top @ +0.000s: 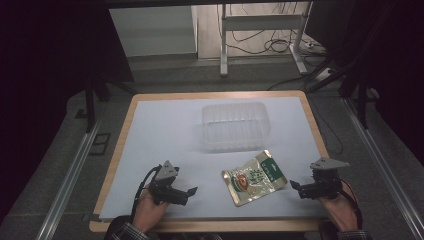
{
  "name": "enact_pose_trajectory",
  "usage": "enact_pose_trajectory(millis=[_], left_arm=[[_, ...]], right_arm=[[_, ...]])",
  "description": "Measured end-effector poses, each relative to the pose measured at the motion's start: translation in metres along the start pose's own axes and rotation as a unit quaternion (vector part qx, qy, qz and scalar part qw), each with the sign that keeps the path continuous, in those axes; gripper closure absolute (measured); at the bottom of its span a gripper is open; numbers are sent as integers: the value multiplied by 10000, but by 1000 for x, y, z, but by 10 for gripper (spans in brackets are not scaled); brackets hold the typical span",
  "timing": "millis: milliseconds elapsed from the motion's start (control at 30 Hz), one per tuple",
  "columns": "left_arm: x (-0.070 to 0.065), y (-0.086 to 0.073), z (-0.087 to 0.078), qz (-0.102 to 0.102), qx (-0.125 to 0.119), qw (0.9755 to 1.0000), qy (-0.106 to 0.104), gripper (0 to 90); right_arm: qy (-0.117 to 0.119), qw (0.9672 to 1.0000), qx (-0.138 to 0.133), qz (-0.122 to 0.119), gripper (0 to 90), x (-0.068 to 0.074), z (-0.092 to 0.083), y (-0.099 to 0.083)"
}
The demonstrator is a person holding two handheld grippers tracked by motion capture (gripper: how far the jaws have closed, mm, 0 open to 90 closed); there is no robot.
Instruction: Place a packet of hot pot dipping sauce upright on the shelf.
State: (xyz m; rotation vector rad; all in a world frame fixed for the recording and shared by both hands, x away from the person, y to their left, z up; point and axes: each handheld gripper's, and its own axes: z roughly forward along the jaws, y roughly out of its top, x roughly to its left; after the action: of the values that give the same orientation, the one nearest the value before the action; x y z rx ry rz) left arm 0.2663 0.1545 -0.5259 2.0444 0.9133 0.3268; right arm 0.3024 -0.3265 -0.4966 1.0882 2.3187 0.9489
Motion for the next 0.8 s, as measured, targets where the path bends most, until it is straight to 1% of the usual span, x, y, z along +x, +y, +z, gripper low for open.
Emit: enact_pose_trajectory(millis=[33, 100, 167, 200, 233, 300, 433, 633, 800], left_arm=[[0, 0, 0, 8, -21, 10000, 3, 19], [0, 0, 0, 29, -64, 10000, 11, 16], [-1, 0, 0, 55, -67, 10000, 24, 15], [-1, 0, 0, 55, -67, 10000, 24, 14], [-1, 0, 0, 85, -56, 9999, 21, 13], [-2, 0, 1, 96, -51, 9999, 17, 12], [-2, 0, 1, 114, -60, 9999, 25, 12], [-2, -1, 2, 138, -49, 9999, 23, 11], [-3, -1, 2, 141, -39, 9999, 28, 11]], right_arm=[[41, 10000, -15, 30, 0, -1, 1, 0], [212, 9997, -93, 63, 0, -4, 0, -2], [238, 9994, -202, 133, 0, -7, -2, -3], [238, 9994, -202, 133, 0, -7, -2, -3], [300, 9990, -285, 178, 0, -9, -3, -3], [307, 9990, -271, 202, 0, -9, -3, -3], [351, 9991, -173, 158, 0, -8, 0, -3], [426, 9986, -220, 201, 0, -6, 0, -2], [394, 9988, -189, 198, 0, -4, 1, -2]])
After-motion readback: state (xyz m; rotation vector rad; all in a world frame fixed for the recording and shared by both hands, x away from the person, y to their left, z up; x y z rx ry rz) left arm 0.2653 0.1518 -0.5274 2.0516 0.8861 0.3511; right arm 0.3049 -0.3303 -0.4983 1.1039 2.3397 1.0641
